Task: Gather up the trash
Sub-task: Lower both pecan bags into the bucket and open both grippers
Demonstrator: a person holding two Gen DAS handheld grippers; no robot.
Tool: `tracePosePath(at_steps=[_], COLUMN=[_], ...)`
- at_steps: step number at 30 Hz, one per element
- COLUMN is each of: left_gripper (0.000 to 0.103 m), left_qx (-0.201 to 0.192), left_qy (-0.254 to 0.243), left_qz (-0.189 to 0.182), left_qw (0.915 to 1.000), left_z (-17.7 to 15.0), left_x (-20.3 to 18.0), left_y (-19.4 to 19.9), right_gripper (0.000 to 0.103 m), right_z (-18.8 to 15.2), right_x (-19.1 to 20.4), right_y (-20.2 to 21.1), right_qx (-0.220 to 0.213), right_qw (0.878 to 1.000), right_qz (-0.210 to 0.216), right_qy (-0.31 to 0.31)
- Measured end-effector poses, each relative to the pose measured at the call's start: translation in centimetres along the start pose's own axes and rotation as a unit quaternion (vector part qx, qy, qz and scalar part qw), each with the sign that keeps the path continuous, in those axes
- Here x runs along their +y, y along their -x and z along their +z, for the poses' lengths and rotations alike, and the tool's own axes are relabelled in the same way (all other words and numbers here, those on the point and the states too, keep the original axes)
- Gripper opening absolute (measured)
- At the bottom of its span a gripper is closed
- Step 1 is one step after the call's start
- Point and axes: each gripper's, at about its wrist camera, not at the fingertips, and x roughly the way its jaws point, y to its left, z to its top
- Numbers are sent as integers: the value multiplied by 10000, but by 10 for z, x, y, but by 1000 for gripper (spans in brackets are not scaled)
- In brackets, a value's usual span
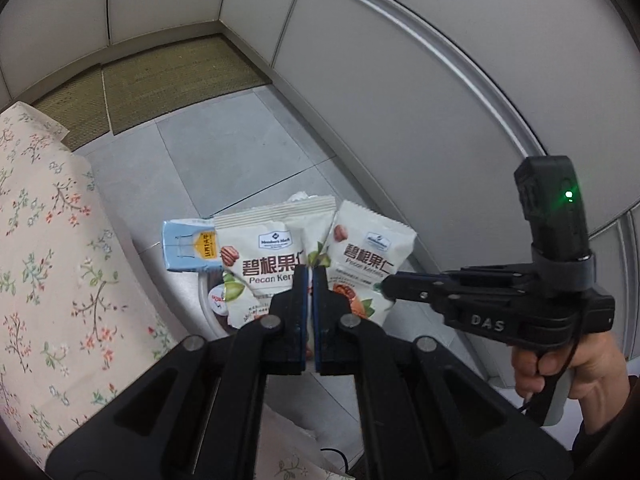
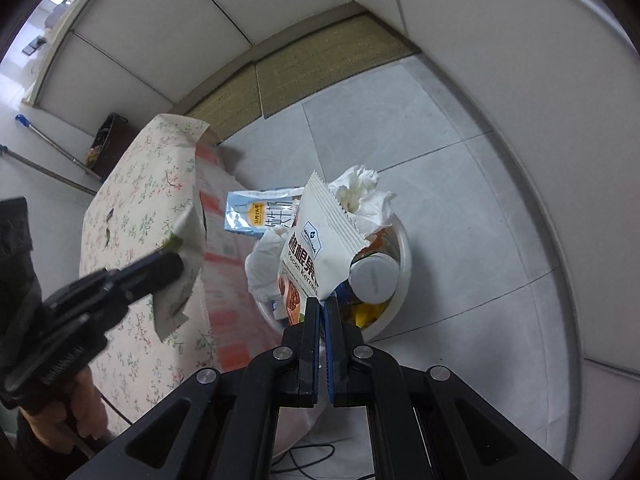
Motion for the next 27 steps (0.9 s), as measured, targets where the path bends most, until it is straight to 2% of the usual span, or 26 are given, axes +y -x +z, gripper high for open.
tracePosePath(at_steps=[4, 10, 11, 13, 14, 16, 27], left_gripper=[3, 3, 3, 3, 3, 3, 3], left_qx=[207, 396, 407, 475, 490, 541, 788], left_qy=[-49, -65, -78, -48, -44, -56, 67], left_qz=[-44, -136, -129, -152, -134, -102, 186], left_qw=[9998, 9991, 9991, 9987, 9987, 9985, 9967], left_z=[8, 17, 17, 17, 17, 19, 20], left_x=[-5, -13, -15, -16, -16, -17, -10], left_y=[-17, -37, -38, -44, -46, -55, -76], right_gripper=[3, 8, 16, 25, 35, 46, 47], right_z=[10, 21, 23, 24, 26, 27, 29], right_x=[-13, -31, -33, -40, -41, -48, -73], right_y=[-17, -26, -25, -19, -17, -12, -7], right_qx=[83, 39, 9, -102, -154, -280, -386], right_qw=[9998, 9977, 9971, 9955, 9948, 9928, 9886], right_qz=[62, 396, 436, 539, 562, 613, 537], right_qy=[-144, -544, -630, -779, -836, -993, -1352])
